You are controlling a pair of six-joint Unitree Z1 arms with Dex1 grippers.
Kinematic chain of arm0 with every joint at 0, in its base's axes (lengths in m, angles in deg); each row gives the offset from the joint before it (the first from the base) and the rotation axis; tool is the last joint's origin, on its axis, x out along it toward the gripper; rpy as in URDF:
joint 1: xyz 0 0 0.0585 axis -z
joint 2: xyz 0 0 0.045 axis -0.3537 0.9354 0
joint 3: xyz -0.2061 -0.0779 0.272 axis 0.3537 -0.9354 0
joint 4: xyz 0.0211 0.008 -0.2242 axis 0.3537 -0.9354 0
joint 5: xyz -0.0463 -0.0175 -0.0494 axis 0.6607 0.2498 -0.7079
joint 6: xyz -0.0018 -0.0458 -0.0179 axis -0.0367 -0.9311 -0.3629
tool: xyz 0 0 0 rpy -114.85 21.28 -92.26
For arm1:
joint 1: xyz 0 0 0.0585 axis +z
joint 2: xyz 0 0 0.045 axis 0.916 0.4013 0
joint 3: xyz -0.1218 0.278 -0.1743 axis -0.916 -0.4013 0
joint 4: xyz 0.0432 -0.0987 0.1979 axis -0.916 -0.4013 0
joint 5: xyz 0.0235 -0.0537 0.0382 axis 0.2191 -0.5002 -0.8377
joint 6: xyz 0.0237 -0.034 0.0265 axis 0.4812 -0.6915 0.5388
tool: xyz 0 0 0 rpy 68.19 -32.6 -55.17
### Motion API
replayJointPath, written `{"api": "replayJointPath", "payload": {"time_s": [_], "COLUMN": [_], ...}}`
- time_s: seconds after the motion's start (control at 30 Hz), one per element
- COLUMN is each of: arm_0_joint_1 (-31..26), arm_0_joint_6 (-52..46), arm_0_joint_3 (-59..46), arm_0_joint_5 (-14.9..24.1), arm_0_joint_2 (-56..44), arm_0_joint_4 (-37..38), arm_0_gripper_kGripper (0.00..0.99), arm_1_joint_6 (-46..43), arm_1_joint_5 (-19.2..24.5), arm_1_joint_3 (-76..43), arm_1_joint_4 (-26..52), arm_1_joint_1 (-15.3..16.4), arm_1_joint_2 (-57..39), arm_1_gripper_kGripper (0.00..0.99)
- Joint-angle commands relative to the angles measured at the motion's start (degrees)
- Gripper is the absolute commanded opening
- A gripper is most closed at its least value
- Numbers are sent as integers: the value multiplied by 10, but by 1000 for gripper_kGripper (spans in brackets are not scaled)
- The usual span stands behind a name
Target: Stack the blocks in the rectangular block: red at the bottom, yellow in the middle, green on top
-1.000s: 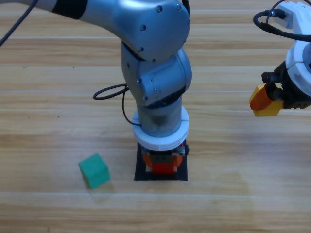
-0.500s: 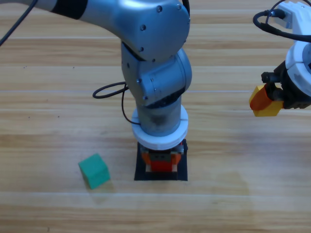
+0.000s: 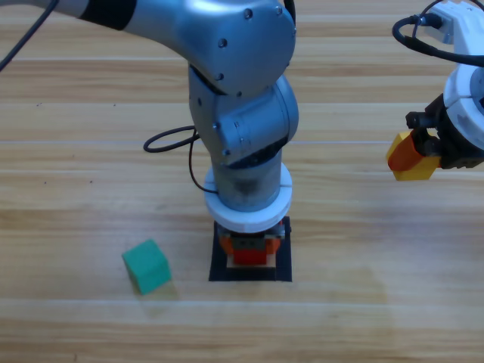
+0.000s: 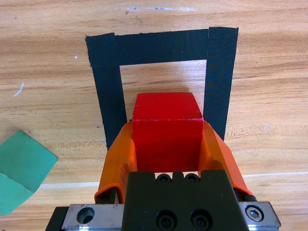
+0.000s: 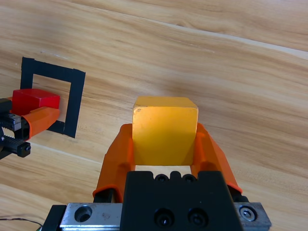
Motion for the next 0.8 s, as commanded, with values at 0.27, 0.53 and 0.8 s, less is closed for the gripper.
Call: {"api": "replayJointPath", "payload": {"time_s": [0.27, 0.53, 0.8], "arm_0_joint_1": [0, 4, 6], "arm_0_joint_6": [-12, -15, -15], "arm_0_joint_3": [-9, -8, -7], "arm_0_joint_5": [7, 8, 10], "arm_0_joint_2": [10, 23, 29], "arm_0_joint_4": [6, 6, 6], "arm_0_gripper_kGripper": [78, 97, 97], "arm_1_joint_6": [-4, -4, -6], "arm_1_joint_5": [-4, -8, -7], "arm_1_joint_3": [-9, -10, -13], "arm_1_joint_4": [12, 12, 12], "arm_1_joint_1": [20, 20, 20], "arm_1_joint_2": [37, 31, 29], "arm_1_gripper_kGripper": [0, 0, 0]}}
